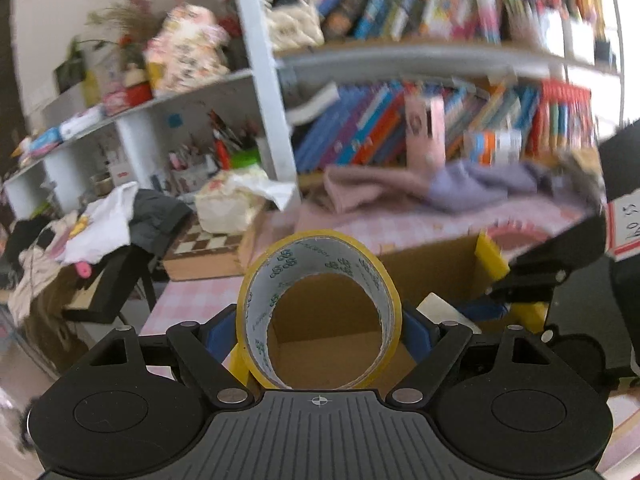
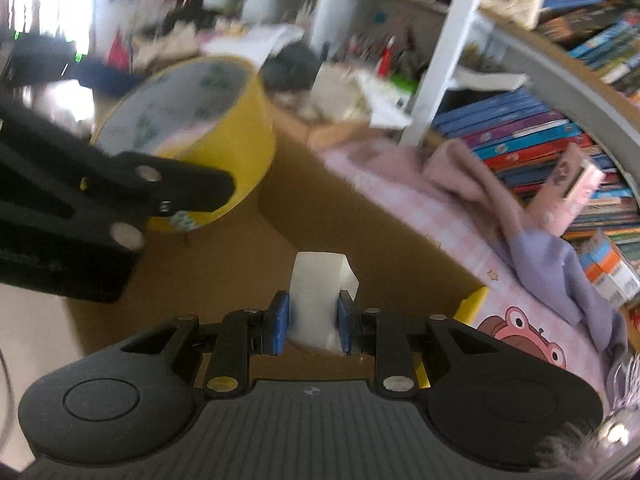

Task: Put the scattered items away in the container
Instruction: 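Open the left tool over the box while the right tool releases the block inside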

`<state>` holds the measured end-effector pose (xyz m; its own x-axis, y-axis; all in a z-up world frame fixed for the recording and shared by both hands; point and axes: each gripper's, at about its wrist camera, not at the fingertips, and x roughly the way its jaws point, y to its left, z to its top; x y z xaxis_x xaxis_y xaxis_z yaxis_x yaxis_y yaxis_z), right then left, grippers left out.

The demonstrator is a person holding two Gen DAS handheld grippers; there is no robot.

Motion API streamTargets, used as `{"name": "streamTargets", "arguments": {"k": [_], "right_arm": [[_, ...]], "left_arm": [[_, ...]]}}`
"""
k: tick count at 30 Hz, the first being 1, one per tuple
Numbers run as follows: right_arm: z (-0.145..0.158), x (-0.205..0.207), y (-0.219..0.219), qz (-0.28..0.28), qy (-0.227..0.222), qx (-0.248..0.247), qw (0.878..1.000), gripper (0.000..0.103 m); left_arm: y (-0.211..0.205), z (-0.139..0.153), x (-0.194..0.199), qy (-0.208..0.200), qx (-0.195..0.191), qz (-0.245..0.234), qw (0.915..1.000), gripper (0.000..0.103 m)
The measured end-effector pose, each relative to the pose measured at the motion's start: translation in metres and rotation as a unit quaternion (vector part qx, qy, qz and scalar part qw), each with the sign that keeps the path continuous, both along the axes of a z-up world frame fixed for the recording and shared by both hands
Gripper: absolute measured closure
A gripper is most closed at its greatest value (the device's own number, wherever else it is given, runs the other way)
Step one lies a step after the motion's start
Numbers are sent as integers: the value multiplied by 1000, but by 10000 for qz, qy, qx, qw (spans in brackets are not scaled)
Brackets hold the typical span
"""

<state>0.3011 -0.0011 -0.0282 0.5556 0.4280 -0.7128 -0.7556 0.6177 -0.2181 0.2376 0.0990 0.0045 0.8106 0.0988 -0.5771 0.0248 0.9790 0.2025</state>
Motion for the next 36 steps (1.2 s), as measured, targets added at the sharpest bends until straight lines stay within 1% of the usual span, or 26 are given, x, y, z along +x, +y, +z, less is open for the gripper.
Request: {"name": "streamTargets", "arguments": {"k": [4, 6, 9, 12, 17, 21, 27, 30, 33, 36], "right_arm": [[-24, 18, 14, 449, -2, -602, 9972, 80], [-28, 24, 18, 630, 95, -781, 9949, 80], [-34, 29, 25, 792, 10, -1160, 9901, 80], [-35, 35, 25, 799, 203, -1184, 9895, 80], [-35, 42, 25, 662, 323, -1117, 9910, 80], [-33, 41, 21, 554, 387, -954, 9931, 80], [-32, 40, 19, 503, 377, -812, 9947, 80], [-32, 40, 19, 506, 380, -778, 9950, 80], [-32, 41, 20, 579, 467, -790, 9941, 80], [-32, 39, 21, 585, 381, -822, 9942, 79]], "left_arm": [[-7, -17, 26, 433, 375, -341, 9978, 19], [-11, -24, 37, 637, 584, -486, 9951, 19], [-16, -32, 46, 858, 819, -672, 9907, 19], [-18, -40, 50, 984, 948, -700, 9881, 19], [-13, -49, 56, 1146, 940, -573, 9873, 18], [-8, -50, 62, 1268, 820, -382, 9878, 18], [-7, -53, 65, 1378, 888, -235, 9862, 18], [-5, -53, 67, 1404, 795, -180, 9867, 17], [-3, -54, 70, 1513, 682, -167, 9860, 18], [0, -52, 69, 1410, 550, -93, 9884, 15]]}}
